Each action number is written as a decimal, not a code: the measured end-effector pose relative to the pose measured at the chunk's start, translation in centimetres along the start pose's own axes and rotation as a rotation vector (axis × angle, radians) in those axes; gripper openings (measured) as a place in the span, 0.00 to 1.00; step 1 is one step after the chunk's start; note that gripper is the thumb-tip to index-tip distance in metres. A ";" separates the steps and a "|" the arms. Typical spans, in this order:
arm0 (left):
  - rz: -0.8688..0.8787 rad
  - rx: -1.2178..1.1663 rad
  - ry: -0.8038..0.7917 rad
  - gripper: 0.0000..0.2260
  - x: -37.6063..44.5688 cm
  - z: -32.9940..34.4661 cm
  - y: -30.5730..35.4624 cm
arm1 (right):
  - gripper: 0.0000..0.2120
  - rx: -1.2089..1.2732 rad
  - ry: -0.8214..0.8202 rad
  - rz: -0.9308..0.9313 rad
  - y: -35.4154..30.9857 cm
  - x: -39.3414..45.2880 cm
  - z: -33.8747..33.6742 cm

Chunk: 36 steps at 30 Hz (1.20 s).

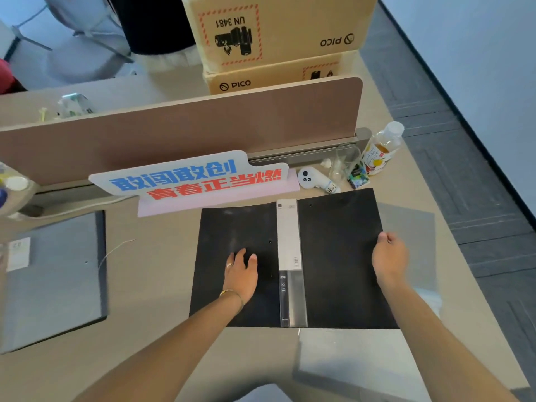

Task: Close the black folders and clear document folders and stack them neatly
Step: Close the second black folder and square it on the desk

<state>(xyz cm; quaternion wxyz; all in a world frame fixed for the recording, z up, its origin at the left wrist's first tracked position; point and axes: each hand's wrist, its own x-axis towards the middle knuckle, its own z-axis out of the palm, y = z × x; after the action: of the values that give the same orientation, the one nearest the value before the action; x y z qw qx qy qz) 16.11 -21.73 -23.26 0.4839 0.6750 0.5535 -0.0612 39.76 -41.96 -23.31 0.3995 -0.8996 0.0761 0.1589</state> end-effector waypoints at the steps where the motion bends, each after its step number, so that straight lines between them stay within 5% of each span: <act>1: -0.010 -0.034 -0.005 0.25 -0.5 -0.4 0.3 | 0.16 0.030 -0.002 -0.023 0.0 -0.6 -0.4; 9: 0.058 -0.169 0.048 0.23 -4.8 -4.3 0.7 | 0.18 0.484 -0.061 -0.013 -2.2 -6.8 -1.2; 13: 0.094 -0.265 0.069 0.24 -6.8 -7.7 0.7 | 0.11 0.596 -0.134 0.044 -3.6 -9.7 1.1; 24: 0.171 -0.520 0.067 0.21 -11.2 -19.2 -1.5 | 0.08 0.664 -0.372 0.062 -10.1 -20.4 10.6; 36: 0.268 -0.416 0.238 0.16 -11.0 -27.5 -6.9 | 0.09 0.550 -0.606 -0.061 -13.6 -28.2 20.1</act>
<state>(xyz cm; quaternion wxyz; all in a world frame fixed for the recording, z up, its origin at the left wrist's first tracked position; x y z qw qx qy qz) -6.09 -10.07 -6.08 0.5476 0.6308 0.5128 0.1980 12.36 -17.62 -16.77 0.6339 -0.6736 -0.0319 0.3787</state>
